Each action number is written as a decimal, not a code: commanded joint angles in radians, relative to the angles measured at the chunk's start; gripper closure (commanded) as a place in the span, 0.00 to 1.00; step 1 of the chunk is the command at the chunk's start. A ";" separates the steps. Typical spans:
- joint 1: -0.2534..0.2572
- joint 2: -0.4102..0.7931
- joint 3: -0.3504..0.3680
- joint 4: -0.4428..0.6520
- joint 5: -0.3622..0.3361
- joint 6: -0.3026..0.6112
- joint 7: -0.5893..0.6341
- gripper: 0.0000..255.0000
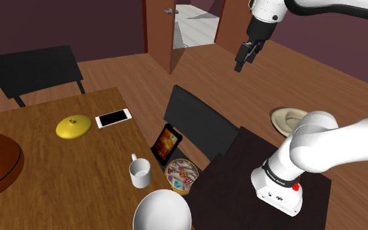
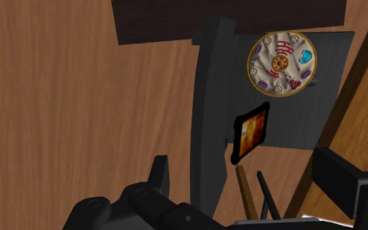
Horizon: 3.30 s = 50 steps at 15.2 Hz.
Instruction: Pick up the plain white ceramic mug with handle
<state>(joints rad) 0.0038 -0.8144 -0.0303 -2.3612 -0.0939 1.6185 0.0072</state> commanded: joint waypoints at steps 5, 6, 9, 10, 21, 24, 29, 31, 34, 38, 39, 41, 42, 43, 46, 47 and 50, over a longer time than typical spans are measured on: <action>0.025 0.014 0.069 -0.071 0.051 0.076 0.088 0.00; 0.032 0.021 0.087 -0.086 0.064 0.096 0.110 0.00; 0.053 0.051 0.141 -0.123 0.102 0.160 0.176 0.00; 0.060 0.064 0.159 -0.133 0.114 0.182 0.197 0.00; 0.116 0.303 0.369 -0.155 0.210 0.441 0.438 0.00; 0.121 0.396 0.427 -0.133 0.212 0.512 0.509 0.00; 0.115 0.572 0.523 -0.069 0.173 0.619 0.645 0.00; 0.112 0.649 0.559 -0.034 0.138 0.656 0.708 0.00; 0.113 0.774 0.600 0.027 0.062 0.702 0.813 0.00; 0.144 0.948 0.620 0.130 -0.068 0.740 0.963 0.00; 0.159 0.992 0.618 0.159 -0.101 0.744 0.999 0.00; 0.195 1.077 0.606 0.221 -0.161 0.750 1.064 0.00; 0.216 1.118 0.597 0.254 -0.188 0.750 1.093 0.00; 0.237 1.159 0.588 0.288 -0.213 0.750 1.119 0.00; 0.266 1.210 0.570 0.324 -0.243 0.759 1.149 0.00; 0.270 1.220 0.565 0.323 -0.251 0.768 1.155 0.00; 0.281 1.250 0.550 0.320 -0.275 0.797 1.171 0.00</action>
<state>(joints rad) 0.2804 0.4236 0.5256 -2.0423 -0.3596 2.4062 1.1725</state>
